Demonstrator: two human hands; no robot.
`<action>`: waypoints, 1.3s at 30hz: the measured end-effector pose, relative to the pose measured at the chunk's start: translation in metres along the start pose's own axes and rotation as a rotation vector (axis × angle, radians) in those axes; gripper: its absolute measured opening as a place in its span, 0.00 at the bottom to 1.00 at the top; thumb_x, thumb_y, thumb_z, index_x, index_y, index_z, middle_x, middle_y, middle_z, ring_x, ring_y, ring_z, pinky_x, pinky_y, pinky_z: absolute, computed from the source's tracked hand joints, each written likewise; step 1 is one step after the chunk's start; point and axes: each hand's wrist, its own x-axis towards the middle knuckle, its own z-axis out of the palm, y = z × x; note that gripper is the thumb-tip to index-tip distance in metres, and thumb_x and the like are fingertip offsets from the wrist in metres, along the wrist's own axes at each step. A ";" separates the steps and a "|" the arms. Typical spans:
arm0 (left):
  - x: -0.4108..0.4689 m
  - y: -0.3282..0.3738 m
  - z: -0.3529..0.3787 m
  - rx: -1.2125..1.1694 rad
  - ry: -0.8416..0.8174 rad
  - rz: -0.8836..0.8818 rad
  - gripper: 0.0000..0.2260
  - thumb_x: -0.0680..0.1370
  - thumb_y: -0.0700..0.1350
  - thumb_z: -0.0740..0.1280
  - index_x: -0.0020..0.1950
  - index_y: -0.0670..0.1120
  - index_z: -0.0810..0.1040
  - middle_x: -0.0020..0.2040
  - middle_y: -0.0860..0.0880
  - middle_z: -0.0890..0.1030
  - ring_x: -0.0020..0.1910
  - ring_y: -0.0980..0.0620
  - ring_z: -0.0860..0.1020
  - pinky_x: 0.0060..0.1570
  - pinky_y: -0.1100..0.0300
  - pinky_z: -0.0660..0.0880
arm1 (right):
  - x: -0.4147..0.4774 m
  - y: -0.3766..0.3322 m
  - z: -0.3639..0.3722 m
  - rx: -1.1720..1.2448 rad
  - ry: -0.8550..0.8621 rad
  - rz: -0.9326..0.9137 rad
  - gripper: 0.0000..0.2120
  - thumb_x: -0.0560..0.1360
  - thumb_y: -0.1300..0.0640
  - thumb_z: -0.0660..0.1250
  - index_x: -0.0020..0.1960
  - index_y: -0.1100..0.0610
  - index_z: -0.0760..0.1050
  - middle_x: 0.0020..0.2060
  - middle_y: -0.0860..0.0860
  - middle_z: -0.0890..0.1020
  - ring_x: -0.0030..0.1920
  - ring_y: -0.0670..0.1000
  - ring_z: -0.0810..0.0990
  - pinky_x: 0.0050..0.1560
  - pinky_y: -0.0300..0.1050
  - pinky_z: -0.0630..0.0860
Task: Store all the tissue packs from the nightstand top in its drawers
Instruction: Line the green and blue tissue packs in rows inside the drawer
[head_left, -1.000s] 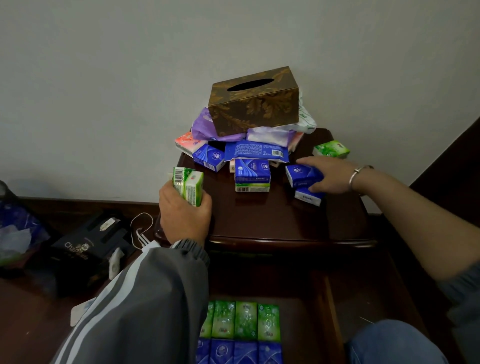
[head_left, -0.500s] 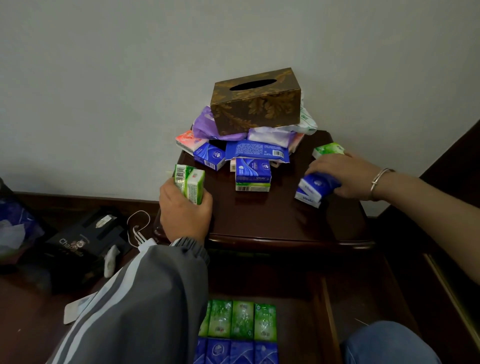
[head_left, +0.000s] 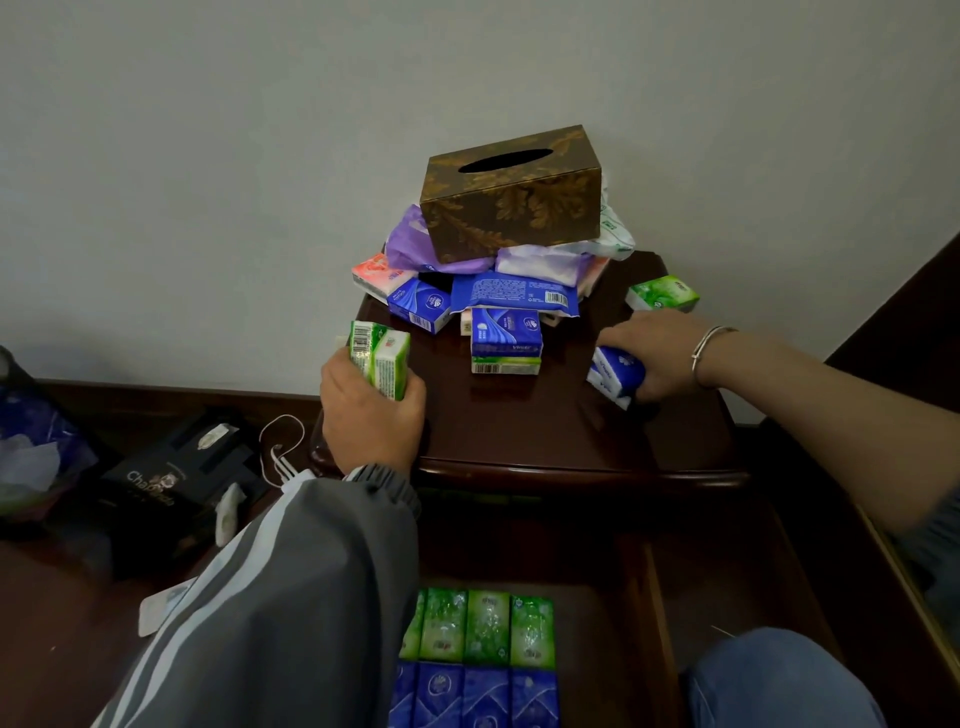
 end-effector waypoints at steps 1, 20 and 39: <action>0.000 0.000 0.000 0.001 0.001 -0.003 0.26 0.69 0.55 0.67 0.61 0.42 0.69 0.54 0.44 0.75 0.52 0.45 0.76 0.43 0.57 0.69 | -0.001 -0.001 0.003 0.043 0.016 0.025 0.30 0.64 0.43 0.73 0.61 0.52 0.68 0.55 0.53 0.78 0.53 0.54 0.74 0.51 0.46 0.71; -0.024 0.012 -0.049 -0.501 -0.009 -0.160 0.22 0.69 0.46 0.72 0.59 0.41 0.70 0.46 0.50 0.77 0.36 0.65 0.76 0.41 0.71 0.72 | -0.177 -0.116 0.077 1.606 0.467 0.605 0.19 0.65 0.56 0.77 0.53 0.54 0.73 0.46 0.49 0.81 0.45 0.45 0.80 0.46 0.37 0.77; -0.143 -0.062 -0.094 -0.435 -0.299 -0.244 0.22 0.69 0.40 0.75 0.58 0.51 0.69 0.45 0.59 0.77 0.41 0.71 0.77 0.36 0.78 0.70 | -0.125 -0.259 0.219 1.547 -0.287 1.212 0.36 0.64 0.53 0.77 0.66 0.64 0.66 0.61 0.60 0.75 0.54 0.58 0.75 0.51 0.45 0.73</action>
